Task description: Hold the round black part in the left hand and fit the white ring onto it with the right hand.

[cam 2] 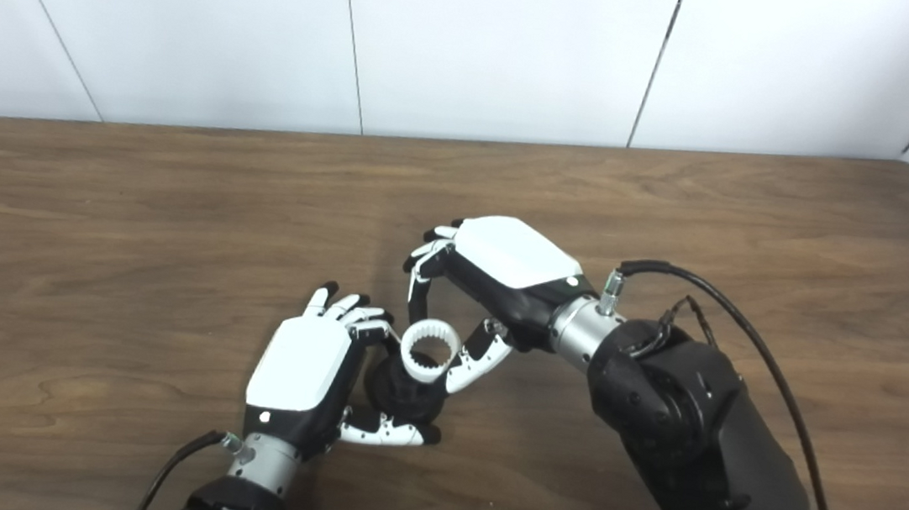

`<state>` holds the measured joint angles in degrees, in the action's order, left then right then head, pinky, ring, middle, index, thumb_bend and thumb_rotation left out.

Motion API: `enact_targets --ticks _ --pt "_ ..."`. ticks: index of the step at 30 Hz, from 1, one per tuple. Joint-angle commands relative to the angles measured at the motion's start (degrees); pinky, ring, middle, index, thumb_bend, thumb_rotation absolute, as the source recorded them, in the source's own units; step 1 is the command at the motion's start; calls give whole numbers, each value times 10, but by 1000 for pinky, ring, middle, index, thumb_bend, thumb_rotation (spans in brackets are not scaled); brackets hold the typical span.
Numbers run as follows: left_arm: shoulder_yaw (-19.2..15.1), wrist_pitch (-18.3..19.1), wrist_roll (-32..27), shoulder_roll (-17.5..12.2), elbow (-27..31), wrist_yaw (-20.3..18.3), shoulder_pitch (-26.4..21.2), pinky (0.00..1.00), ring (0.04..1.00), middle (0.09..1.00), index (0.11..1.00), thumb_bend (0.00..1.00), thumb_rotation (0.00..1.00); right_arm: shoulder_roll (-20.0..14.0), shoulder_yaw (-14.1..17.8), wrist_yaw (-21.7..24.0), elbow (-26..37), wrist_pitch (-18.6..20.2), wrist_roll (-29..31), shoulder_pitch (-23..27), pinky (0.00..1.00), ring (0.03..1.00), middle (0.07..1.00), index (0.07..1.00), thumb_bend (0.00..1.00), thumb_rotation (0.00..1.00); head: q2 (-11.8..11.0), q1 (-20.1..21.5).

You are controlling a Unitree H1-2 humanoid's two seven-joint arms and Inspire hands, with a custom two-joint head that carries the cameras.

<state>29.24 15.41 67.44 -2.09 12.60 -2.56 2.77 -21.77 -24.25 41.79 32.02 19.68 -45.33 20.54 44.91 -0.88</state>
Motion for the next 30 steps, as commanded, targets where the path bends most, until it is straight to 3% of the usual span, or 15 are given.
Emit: enact_targets --ticks 1,18,30 --pt "10 8 10 -4 -22 -29 9 1000 887 783 484 521 54 6 3 -3 19 -16 -5 18 976 926 817 483 525 138 1 0" --pt "12 15 15 -4 -16 -36 6 1000 887 787 483 522 54 22 13 -28 -29 -56 -1 -6 958 926 828 484 524 135 8 -3" --pt "12 19 14 -4 -8 -43 8 1000 887 786 483 521 53 28 14 -29 -43 -56 -7 -5 964 931 833 484 524 134 11 -3"
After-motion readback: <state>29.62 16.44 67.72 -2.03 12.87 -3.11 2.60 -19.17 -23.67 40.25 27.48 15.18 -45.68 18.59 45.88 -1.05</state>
